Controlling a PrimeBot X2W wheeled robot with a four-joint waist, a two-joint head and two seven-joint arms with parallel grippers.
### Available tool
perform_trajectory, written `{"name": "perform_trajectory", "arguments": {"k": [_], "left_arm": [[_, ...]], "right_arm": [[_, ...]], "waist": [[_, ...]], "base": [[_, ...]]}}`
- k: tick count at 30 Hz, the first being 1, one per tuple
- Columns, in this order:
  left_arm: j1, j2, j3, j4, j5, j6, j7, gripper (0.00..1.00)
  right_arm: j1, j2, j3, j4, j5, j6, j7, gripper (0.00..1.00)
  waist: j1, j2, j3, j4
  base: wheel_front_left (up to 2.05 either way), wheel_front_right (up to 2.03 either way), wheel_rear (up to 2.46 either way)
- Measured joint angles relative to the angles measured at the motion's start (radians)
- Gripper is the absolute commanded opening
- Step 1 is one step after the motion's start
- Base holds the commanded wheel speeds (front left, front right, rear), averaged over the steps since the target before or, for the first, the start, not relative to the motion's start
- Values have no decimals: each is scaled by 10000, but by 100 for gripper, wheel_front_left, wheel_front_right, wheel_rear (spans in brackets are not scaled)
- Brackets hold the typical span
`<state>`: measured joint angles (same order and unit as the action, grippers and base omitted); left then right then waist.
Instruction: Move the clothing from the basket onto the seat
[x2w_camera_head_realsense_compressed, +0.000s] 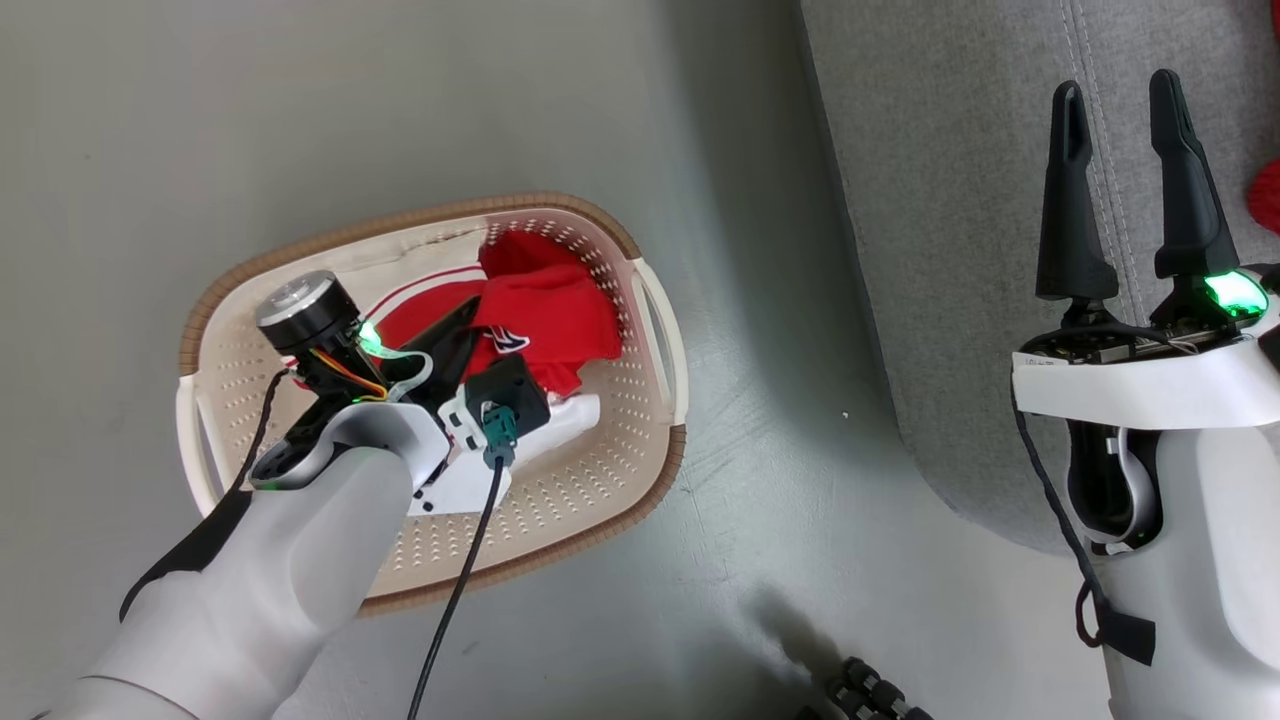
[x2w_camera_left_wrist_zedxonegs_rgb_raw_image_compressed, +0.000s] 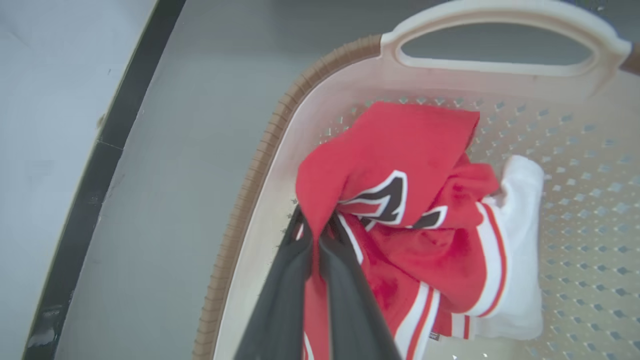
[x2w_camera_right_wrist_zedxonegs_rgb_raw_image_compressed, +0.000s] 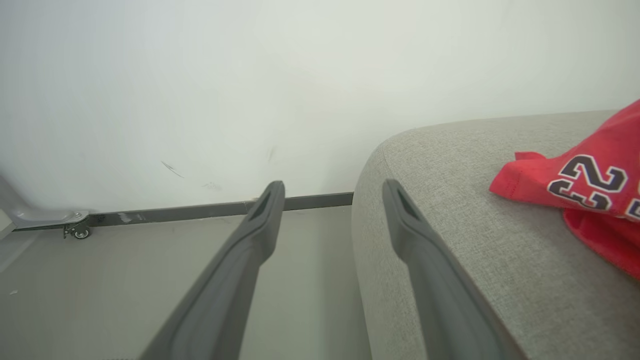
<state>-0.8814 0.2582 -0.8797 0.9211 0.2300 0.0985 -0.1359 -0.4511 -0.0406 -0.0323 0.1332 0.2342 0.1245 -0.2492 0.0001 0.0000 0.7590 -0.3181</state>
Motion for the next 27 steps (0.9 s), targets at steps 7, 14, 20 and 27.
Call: {"name": "perform_trajectory", "arguments": {"k": [7, 14, 20, 27], "left_arm": [[36, -82, 224, -268, -293, 159, -274, 0], [311, -90, 395, -579, -525, 318, -512, 0], [406, -153, 623, -1068, -800, 545, -708, 0], [861, -230, 853, -1574, -1216, 621, -859, 0]], "right_arm": [[0, -4, -88, 69, -238, 0, -2, 100], [14, -13, -117, 242, -535, 0, -2, 100], [79, -21, -75, 387, -604, 0, -2, 100], [257, -25, 63, 629, -685, 0, -2, 100]], "waist": [[0, 0, -367, 247], [0, 0, -745, 463], [0, 0, -1178, 702], [0, 0, -1738, 993]], "base": [[0, 0, 0], [0, 0, 0], [0, 0, 0], [0, 0, 0]]}}
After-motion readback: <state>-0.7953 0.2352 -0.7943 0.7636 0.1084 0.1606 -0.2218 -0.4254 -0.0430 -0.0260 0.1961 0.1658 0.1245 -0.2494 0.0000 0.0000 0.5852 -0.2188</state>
